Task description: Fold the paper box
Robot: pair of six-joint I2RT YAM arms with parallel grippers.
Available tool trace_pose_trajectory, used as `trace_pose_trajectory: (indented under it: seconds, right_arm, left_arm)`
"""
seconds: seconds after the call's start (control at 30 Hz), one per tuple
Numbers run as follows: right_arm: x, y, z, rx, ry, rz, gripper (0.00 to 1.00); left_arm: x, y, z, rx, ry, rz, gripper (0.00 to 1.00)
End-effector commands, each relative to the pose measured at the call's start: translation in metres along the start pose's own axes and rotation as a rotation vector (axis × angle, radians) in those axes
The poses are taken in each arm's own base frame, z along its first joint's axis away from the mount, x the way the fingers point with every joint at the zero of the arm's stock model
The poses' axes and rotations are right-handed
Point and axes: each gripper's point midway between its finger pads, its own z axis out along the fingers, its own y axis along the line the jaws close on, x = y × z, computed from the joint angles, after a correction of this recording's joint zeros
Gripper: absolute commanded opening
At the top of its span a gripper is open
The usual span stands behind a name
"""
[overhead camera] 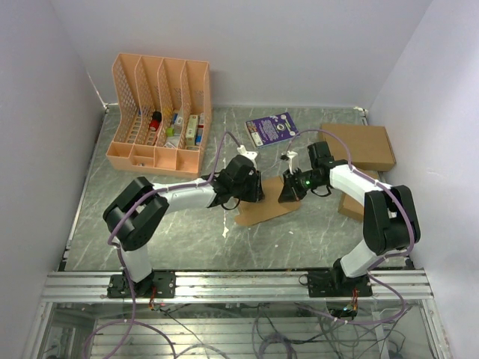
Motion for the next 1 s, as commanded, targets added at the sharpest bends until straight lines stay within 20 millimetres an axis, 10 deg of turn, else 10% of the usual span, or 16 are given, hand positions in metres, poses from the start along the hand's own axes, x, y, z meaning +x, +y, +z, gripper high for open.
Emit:
trace_pose_trajectory:
  seconds: [0.0,0.47,0.97]
  right_arm:
    - [-0.007,-0.008,-0.005,0.027,-0.007,-0.028,0.05]
    - [-0.021,-0.009,-0.008,-0.020,-0.065,-0.008,0.09]
    - [-0.026,-0.003,-0.013,-0.066,-0.106,-0.022,0.09]
  left_arm:
    - [0.013,0.006,0.003,0.008,0.023,-0.021,0.37]
    - [-0.037,-0.028,-0.029,0.080,-0.100,-0.002,0.40]
    - [-0.003,-0.006,-0.052,0.100,-0.172,-0.105,0.39]
